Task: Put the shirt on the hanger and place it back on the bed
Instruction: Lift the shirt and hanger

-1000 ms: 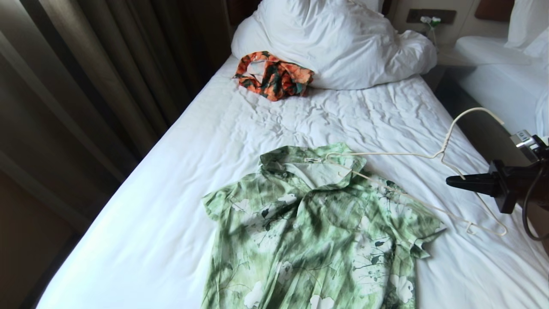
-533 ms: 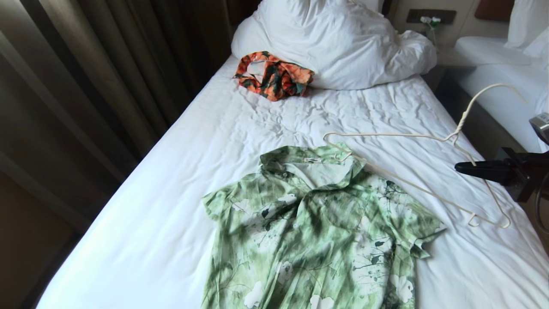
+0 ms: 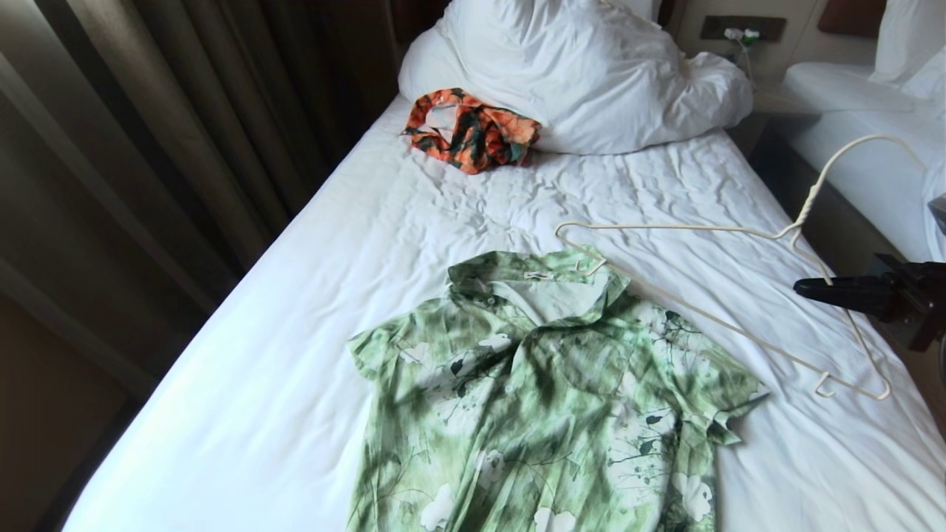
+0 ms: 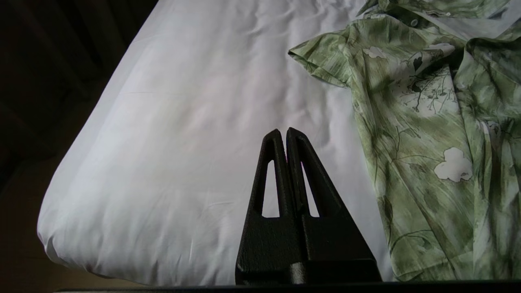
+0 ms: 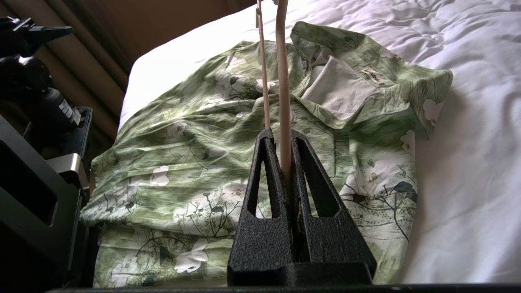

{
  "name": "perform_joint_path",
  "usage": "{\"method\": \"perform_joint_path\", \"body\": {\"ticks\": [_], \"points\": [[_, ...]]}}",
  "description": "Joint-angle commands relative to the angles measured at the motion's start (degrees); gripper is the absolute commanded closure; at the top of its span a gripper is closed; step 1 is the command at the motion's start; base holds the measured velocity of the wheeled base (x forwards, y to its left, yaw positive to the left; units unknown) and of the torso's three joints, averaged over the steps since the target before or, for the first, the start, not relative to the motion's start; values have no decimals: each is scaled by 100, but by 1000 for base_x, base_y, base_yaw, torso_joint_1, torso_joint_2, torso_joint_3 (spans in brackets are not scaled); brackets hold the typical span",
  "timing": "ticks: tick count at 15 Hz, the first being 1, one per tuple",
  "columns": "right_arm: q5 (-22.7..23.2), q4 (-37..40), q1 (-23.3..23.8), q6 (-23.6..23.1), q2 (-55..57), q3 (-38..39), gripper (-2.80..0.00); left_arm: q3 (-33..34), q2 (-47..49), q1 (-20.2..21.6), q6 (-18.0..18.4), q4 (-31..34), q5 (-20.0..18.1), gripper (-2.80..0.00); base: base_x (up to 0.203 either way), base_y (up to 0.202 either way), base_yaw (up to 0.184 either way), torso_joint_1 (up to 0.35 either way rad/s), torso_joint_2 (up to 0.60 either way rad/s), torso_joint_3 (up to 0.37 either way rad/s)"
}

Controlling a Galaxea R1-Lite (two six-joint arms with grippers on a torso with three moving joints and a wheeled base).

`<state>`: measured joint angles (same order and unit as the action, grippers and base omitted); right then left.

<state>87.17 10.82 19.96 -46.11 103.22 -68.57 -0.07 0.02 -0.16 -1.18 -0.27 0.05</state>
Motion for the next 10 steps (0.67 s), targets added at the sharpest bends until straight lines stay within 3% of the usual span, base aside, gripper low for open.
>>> {"method": "perform_joint_path", "body": {"ticks": [1, 7, 10], "points": [[49, 51, 0, -30, -82, 2, 0, -1, -2, -2, -3, 19, 4, 0, 0, 0, 0, 0, 0, 0], [49, 60, 160, -30, -255, 3, 0, -97, 5, -2, 133, 26, -44, 0, 0, 0, 0, 0, 0, 0], [49, 60, 263, -30, -242, 19, 0, -846, 572, -2, -16, 56, -158, 0, 0, 0, 0, 0, 0, 0]]}}
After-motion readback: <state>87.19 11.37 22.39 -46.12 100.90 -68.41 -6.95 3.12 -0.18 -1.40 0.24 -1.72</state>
